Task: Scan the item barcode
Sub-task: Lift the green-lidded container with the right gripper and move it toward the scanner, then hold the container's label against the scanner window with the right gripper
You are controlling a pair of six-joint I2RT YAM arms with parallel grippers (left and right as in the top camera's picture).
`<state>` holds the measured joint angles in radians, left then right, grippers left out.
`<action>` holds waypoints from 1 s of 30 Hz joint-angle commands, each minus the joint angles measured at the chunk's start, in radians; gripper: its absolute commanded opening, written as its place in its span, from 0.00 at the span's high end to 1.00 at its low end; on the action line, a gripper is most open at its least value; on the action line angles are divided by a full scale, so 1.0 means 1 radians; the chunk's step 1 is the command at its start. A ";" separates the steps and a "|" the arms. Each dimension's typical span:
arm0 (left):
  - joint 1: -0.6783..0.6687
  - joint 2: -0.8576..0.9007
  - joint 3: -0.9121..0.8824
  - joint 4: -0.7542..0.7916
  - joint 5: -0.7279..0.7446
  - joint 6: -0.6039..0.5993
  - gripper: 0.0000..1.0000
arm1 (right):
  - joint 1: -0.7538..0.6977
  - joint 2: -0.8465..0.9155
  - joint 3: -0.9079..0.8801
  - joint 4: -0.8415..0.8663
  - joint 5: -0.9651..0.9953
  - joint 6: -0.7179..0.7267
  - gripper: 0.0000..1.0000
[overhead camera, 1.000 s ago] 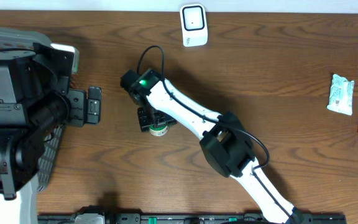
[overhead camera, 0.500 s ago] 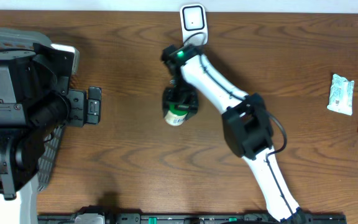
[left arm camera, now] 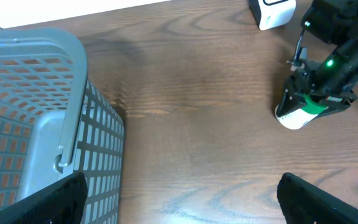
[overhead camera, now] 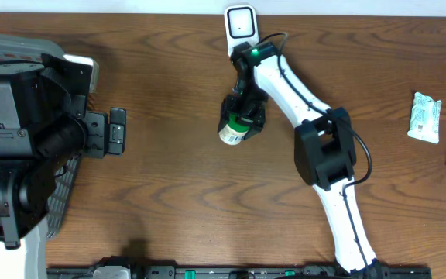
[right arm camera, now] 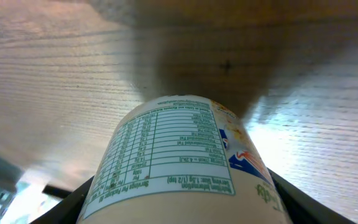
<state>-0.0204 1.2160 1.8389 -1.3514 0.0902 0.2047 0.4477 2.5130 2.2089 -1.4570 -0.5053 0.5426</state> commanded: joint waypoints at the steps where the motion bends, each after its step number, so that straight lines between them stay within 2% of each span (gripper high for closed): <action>1: 0.004 -0.001 0.002 -0.002 -0.013 -0.016 0.02 | -0.039 0.012 -0.002 -0.014 -0.089 -0.050 0.49; 16: 0.004 -0.001 0.002 -0.002 -0.013 -0.016 0.02 | -0.176 0.012 -0.002 -0.145 -0.182 -0.184 0.49; 21: 0.004 -0.001 0.002 -0.002 -0.013 -0.016 0.02 | -0.204 0.012 -0.002 -0.163 -0.193 -0.185 0.48; 30: 0.004 -0.001 0.002 -0.002 -0.013 -0.016 0.02 | -0.213 0.012 -0.002 -0.174 -0.380 -0.226 0.48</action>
<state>-0.0204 1.2160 1.8389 -1.3514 0.0902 0.2047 0.2340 2.5130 2.2089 -1.6268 -0.7692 0.3470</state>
